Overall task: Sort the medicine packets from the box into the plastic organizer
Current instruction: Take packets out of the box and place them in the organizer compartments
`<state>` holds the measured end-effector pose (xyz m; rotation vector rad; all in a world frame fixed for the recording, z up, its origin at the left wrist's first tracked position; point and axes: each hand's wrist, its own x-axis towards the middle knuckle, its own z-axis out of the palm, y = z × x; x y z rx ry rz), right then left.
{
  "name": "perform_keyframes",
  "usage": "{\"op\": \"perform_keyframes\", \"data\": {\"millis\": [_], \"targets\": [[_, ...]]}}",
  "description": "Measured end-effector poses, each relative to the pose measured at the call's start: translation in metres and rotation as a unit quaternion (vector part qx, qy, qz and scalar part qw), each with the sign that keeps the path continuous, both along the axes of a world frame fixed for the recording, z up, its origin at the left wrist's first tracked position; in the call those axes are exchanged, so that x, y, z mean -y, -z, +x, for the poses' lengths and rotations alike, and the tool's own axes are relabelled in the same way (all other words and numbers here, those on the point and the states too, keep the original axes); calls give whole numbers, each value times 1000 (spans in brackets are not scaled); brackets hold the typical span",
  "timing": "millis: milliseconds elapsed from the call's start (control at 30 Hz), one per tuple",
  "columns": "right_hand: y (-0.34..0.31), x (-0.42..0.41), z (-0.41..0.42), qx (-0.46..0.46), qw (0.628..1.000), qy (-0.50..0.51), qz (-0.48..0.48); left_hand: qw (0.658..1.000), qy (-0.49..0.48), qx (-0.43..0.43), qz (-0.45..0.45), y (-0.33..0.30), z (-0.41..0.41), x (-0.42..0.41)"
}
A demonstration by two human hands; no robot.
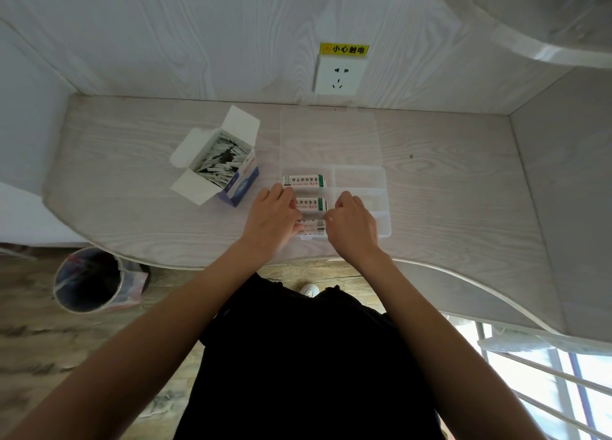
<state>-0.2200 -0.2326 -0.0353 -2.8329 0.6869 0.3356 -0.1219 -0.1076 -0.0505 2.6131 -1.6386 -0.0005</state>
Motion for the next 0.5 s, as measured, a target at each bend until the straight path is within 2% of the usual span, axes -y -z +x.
{"op": "perform_keyframes", "data": {"millis": [133,233,333,400,500], "targets": [[-8,6,-8,38,997,41,48,998,3,-25,-49,3,0,-6],[-11,10,-13,69,994,43,76,992,9,-75,-100,2,1,-12],[-17,8,-10,168,974,56,144,976,17,-119,-180,-24,1,-24],[-27,0,6,243,954,32,175,959,-28,-127,-252,-47,7,-37],[-43,-18,52,294,937,-35,183,929,-174,-100,-312,-66,24,-61]]}}
